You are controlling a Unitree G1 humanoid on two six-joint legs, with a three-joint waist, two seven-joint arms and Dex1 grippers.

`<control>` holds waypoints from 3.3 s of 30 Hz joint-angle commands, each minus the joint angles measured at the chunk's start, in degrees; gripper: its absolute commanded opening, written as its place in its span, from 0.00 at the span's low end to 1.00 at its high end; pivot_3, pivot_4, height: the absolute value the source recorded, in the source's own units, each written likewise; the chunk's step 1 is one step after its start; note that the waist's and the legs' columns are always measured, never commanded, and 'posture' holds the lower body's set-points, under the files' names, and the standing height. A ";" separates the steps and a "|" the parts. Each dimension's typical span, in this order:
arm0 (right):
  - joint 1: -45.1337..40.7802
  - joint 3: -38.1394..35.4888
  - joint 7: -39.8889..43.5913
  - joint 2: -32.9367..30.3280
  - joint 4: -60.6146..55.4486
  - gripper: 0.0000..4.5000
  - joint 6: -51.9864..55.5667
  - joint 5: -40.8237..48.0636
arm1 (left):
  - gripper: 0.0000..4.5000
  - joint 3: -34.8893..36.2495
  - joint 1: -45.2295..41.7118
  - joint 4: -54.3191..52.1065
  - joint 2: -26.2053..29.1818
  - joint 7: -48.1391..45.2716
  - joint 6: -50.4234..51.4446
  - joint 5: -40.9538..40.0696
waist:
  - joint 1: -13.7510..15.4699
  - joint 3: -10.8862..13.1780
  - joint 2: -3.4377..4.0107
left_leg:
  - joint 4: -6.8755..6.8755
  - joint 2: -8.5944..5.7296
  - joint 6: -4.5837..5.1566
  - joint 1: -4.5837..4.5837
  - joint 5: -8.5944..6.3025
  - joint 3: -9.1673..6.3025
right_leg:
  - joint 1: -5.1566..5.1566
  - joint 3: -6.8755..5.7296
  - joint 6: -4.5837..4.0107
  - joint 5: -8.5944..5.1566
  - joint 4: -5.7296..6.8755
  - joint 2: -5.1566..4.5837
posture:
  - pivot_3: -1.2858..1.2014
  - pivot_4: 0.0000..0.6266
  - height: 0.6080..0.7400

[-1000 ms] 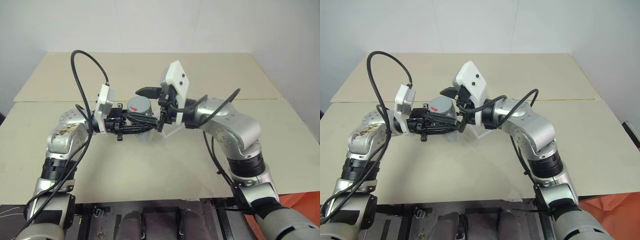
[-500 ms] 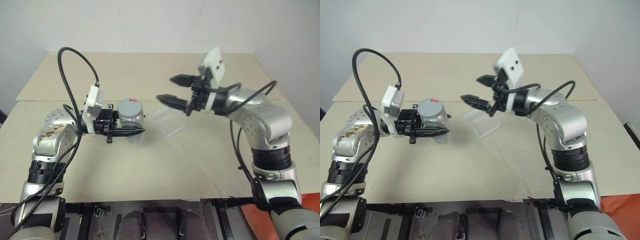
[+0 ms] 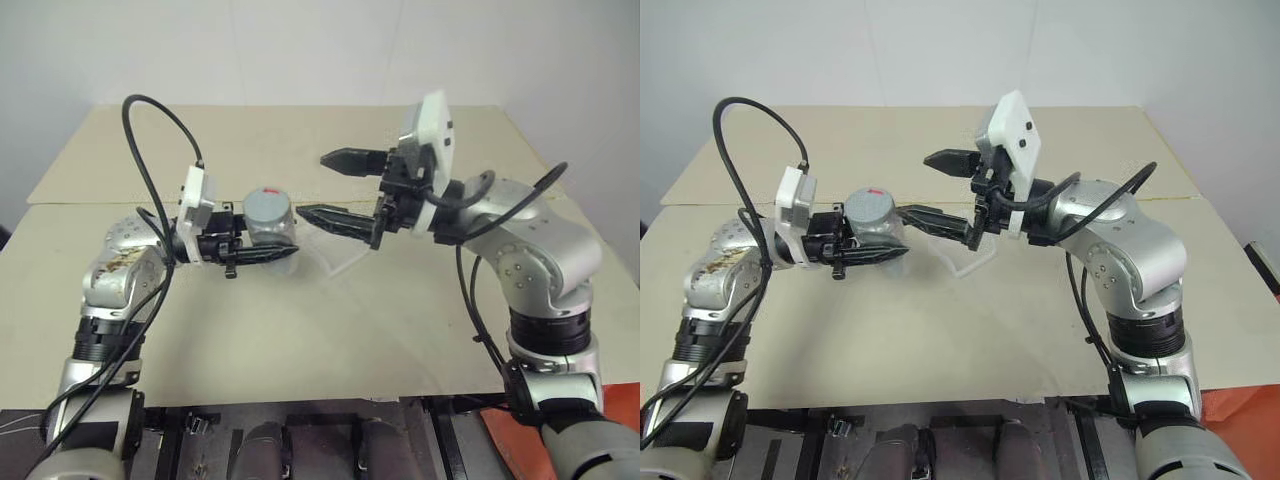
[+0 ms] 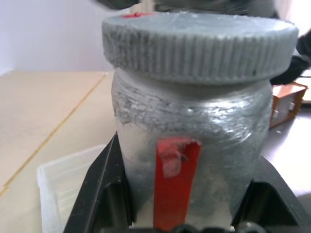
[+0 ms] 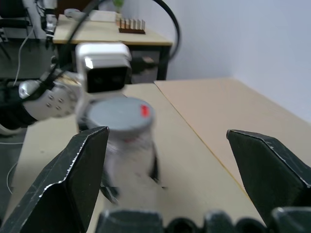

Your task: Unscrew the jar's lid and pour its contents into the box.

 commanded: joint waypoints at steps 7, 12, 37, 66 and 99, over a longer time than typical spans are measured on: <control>-4.85 6.87 -4.48 5.88 2.18 1.00 -1.66 -4.98 | 0.43 -0.72 -2.84 -0.10 -1.32 -0.35 -0.92 0.07 | -0.12 0.00 0.00 | 0.00 0.00 -0.05 0.00 0.03 0.02 | -0.01 0.00 0.00 0.00 0.04 0.01 | 0.52 0.24 1.00; -6.61 7.84 -4.72 7.79 5.80 1.00 -2.59 -7.70 | 0.43 -0.42 -2.31 -0.69 -1.13 -0.48 -0.67 -0.08 | -0.05 0.00 0.00 | 0.00 -0.01 -0.29 -0.01 0.17 0.03 | -0.01 0.00 0.00 0.00 0.06 0.01 | 0.52 0.24 1.00; -2.87 2.10 -1.84 0.18 5.87 1.00 -3.50 -6.76 | 0.43 0.19 -1.82 -1.34 0.25 -0.83 -0.89 -0.23 | -0.04 0.00 0.00 | 0.00 0.00 -0.26 -0.02 0.15 0.00 | 0.00 -0.01 0.00 0.00 0.05 0.01 | 0.52 0.24 1.00; -2.05 3.89 -0.78 1.10 -0.61 1.00 0.05 0.60 | 0.43 -0.32 -2.18 -0.71 -0.50 -1.06 -0.49 0.63 | -0.08 0.00 0.00 | 0.00 0.01 0.03 0.02 -0.01 -0.02 | -0.01 0.00 0.00 0.00 -0.02 0.01 | 0.52 0.24 1.00; -9.26 2.10 11.37 3.75 10.53 0.61 3.44 7.72 | 0.43 -1.65 -0.07 -2.82 2.48 -6.86 0.17 0.00 | -0.04 0.00 0.00 | 0.00 0.01 0.01 -0.01 0.00 0.00 | -0.01 -0.01 0.00 0.00 0.04 0.01 | 0.52 0.24 1.00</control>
